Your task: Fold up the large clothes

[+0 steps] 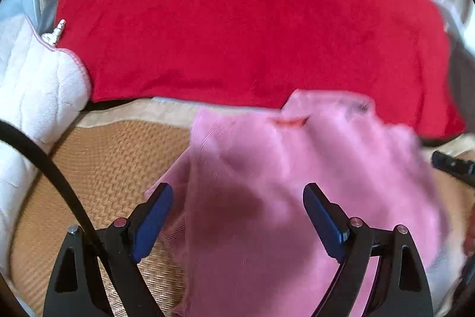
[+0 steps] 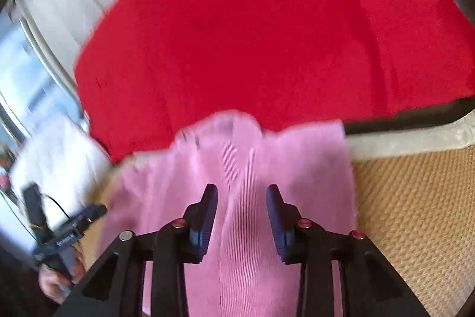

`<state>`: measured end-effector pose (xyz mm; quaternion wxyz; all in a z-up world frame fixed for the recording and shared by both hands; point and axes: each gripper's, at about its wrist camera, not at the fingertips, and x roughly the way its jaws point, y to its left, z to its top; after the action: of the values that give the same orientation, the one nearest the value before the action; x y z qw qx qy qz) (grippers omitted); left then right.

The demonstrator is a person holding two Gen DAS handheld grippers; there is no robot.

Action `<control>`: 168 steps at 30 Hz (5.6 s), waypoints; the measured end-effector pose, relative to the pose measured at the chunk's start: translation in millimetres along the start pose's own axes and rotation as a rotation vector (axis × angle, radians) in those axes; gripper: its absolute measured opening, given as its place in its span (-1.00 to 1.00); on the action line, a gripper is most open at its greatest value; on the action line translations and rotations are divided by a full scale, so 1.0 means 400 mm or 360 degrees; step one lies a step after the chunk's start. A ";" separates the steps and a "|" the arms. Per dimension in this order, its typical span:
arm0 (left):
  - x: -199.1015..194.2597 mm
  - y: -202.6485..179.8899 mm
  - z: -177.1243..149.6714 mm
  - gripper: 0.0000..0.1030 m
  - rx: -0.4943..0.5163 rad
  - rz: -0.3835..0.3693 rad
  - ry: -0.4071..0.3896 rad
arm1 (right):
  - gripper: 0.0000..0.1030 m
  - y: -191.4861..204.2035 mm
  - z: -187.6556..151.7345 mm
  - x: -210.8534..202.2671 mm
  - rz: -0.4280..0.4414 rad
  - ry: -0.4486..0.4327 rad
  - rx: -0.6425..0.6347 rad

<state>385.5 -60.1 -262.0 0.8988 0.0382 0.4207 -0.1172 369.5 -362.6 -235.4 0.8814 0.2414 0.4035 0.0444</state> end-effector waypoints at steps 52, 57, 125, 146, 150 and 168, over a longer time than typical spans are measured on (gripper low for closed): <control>-0.221 0.188 -0.172 0.74 -0.0455 -0.0139 -0.0051 | -0.11 0.164 -0.192 -0.058 0.0205 0.0077 -0.0167; -0.199 0.214 -0.207 0.74 -0.0594 -0.0272 -0.0004 | -0.11 0.196 -0.192 0.008 0.0226 0.0128 -0.0153; -0.028 0.055 -0.145 0.70 -0.0584 -0.0218 -0.0036 | 0.68 -0.147 -0.112 -0.109 0.0051 -0.0139 0.0446; 0.020 0.074 -0.132 -0.07 -0.0658 -0.0382 -0.0039 | -0.43 -0.106 -0.186 0.022 -0.0087 0.0177 0.0189; -0.002 0.084 -0.127 -0.33 -0.0655 -0.0402 -0.0062 | -0.55 -0.026 -0.216 0.014 -0.0214 0.0151 0.0024; -0.054 0.233 -0.223 0.40 -0.0821 -0.0620 0.0121 | -0.36 0.012 -0.344 -0.154 -0.0184 0.0004 0.0167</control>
<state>328.2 48.9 -305.8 0.8231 -0.2678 0.4693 -0.1750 228.0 -321.7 -267.4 0.8681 0.2635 0.4198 -0.0276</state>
